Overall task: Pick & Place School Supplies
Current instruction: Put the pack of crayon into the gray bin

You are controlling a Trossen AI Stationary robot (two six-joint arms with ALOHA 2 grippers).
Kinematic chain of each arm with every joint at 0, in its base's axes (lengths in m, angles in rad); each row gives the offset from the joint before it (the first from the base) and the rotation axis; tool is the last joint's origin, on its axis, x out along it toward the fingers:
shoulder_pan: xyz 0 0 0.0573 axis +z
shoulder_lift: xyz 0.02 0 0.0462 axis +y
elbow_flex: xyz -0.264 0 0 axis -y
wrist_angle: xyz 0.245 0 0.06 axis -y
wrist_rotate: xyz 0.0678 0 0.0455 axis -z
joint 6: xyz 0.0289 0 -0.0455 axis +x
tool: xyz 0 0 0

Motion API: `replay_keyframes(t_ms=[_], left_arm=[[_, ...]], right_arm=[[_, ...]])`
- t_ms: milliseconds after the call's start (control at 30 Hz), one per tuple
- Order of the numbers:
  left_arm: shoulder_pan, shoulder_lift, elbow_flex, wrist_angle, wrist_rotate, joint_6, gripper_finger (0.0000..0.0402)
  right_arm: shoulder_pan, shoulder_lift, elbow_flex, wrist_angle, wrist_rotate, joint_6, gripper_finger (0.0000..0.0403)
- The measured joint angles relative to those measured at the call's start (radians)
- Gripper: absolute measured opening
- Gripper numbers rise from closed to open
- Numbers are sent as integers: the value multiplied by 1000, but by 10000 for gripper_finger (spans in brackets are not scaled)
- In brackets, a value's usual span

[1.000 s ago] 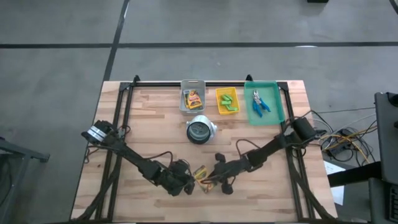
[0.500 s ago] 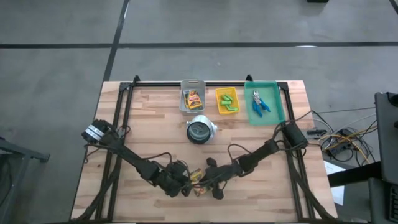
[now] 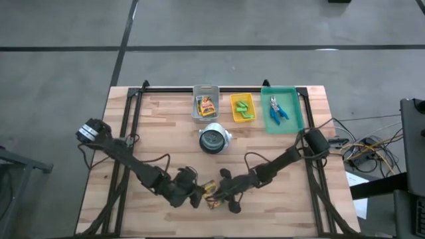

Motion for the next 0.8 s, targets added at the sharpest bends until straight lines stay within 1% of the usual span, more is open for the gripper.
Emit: replay_keyframes(t_ms=[67, 233, 300, 433, 567, 800], left_arm=[[-8, 0, 0, -4, -15, -79, 83], [-28, 22, 0, -3, -24, -303, 83], [-32, 32, -1, -4, -28, -368, 83], [-32, 63, -1, -2, -36, -445, 83], [-36, 105, -1, 11, -36, -517, 83], [-37, 167, 0, 90, -24, -577, 83]], right_arm=[[0, -16, -1, -37, -16, -20, 68], [1, -60, -2, -182, -18, -70, 68], [1, -75, -5, -220, -18, -90, 68], [-1, -85, -5, -219, -16, -134, 68], [-2, -82, -5, -219, -15, -140, 68], [-2, -69, -5, -219, -15, -140, 68]])
